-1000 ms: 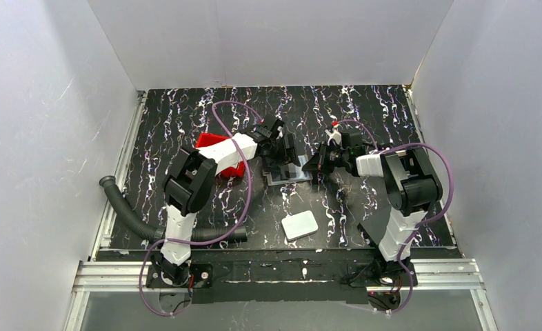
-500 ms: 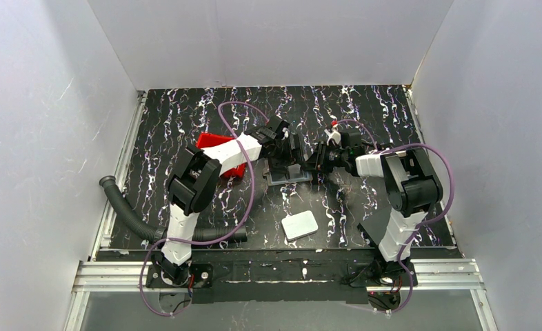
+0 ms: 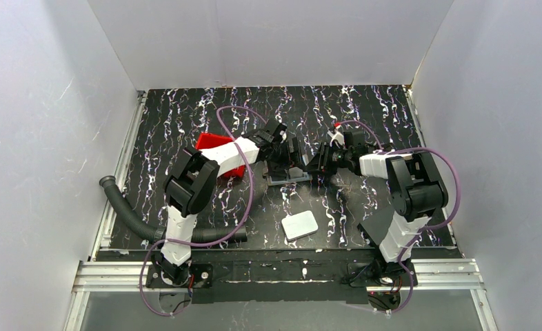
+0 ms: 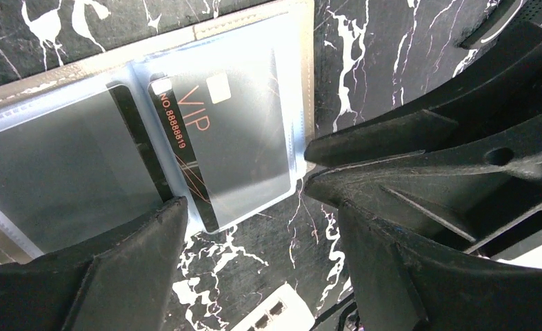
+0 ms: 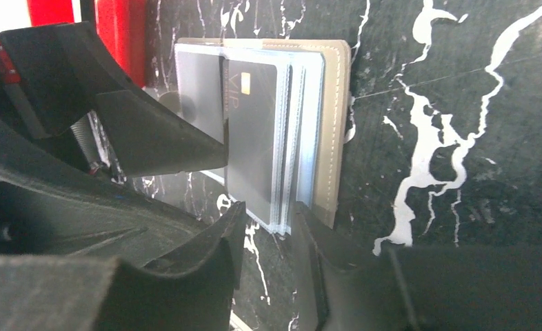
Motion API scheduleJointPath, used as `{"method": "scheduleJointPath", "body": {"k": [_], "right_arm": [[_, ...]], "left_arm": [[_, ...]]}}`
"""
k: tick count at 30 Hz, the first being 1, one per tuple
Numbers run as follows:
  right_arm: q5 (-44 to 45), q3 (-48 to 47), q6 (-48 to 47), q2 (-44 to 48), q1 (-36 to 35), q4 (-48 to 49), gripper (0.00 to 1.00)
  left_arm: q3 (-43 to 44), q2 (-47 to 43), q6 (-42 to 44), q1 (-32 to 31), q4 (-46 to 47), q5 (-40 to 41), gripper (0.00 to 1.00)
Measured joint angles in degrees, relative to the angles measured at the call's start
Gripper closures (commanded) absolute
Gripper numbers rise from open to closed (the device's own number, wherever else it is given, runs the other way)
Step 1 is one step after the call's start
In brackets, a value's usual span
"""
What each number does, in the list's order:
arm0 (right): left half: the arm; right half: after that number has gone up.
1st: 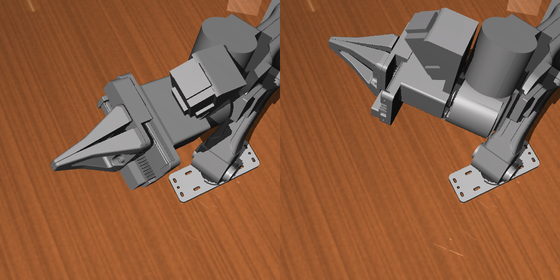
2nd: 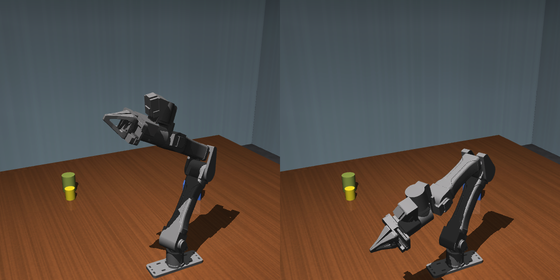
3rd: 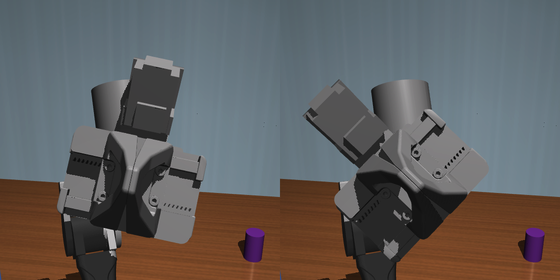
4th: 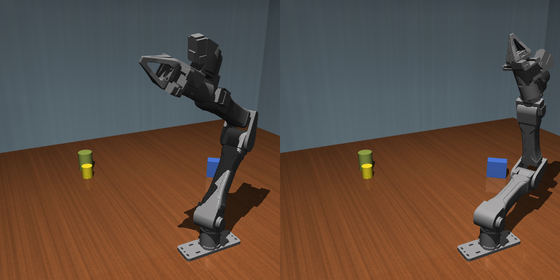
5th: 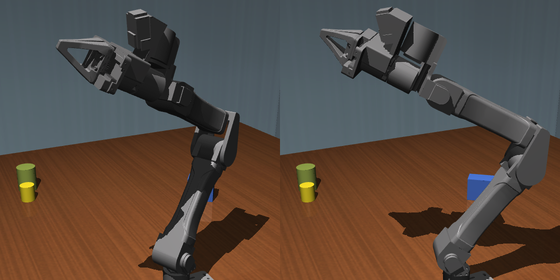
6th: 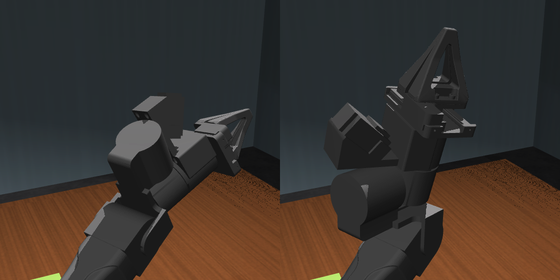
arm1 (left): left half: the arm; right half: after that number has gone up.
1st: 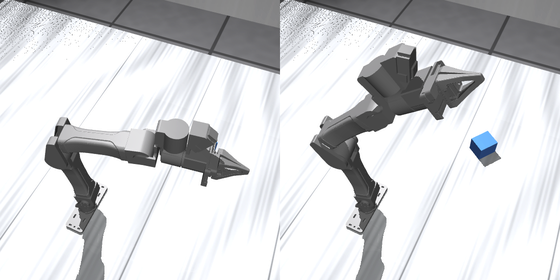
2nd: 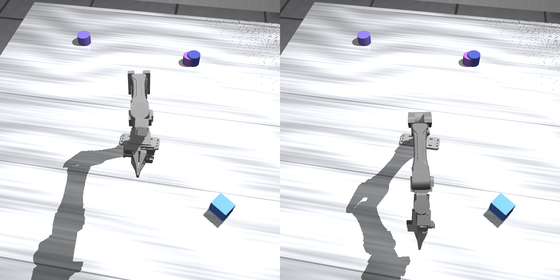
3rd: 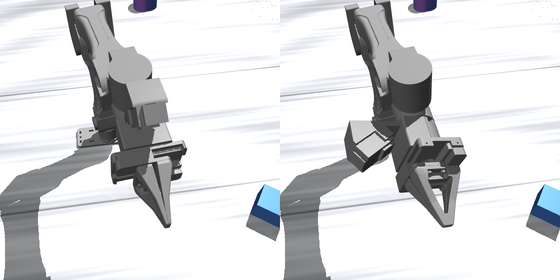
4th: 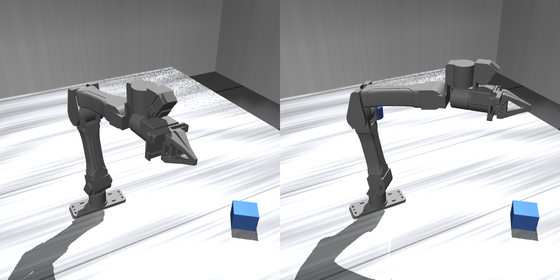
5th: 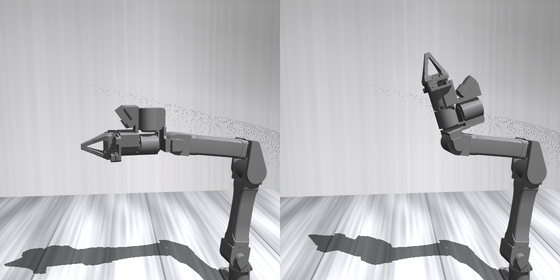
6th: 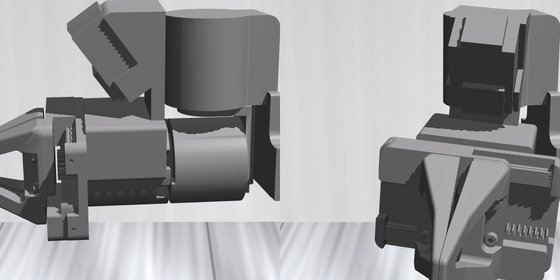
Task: Put the credit cards into the card holder
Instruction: Insert the credit card into the card holder, then turn over the card slot in the card holder.
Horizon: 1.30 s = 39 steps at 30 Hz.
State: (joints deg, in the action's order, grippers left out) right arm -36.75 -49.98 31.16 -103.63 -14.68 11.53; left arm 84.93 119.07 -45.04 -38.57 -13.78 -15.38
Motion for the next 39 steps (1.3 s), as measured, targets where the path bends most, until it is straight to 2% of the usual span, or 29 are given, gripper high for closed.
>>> {"method": "scheduleJointPath", "body": {"k": [3, 7, 17, 26, 39], "right_arm": [[-1.2, 0.2, 0.4, 0.3, 0.1, 0.2, 0.71], [-1.6, 0.3, 0.1, 1.3, 0.1, -0.4, 0.74], [-2.1, 0.3, 0.1, 1.4, 0.1, -0.4, 0.68], [-2.8, 0.3, 0.5, 0.9, 0.0, 0.8, 0.71], [-3.8, 0.3, 1.5, -1.7, -0.5, 2.6, 0.68]], "left_arm": [[-1.1, -0.3, -0.8, 0.2, 1.2, -0.5, 0.23], [-2.9, -0.9, -2.2, 0.2, 3.5, -1.1, 0.23], [-3.2, -1.0, -2.6, 0.5, 3.9, -1.2, 0.23], [-4.7, -1.7, -3.6, 0.5, 5.5, -1.2, 0.22], [-5.6, -2.2, -4.1, 0.5, 6.8, -1.2, 0.22]]}}
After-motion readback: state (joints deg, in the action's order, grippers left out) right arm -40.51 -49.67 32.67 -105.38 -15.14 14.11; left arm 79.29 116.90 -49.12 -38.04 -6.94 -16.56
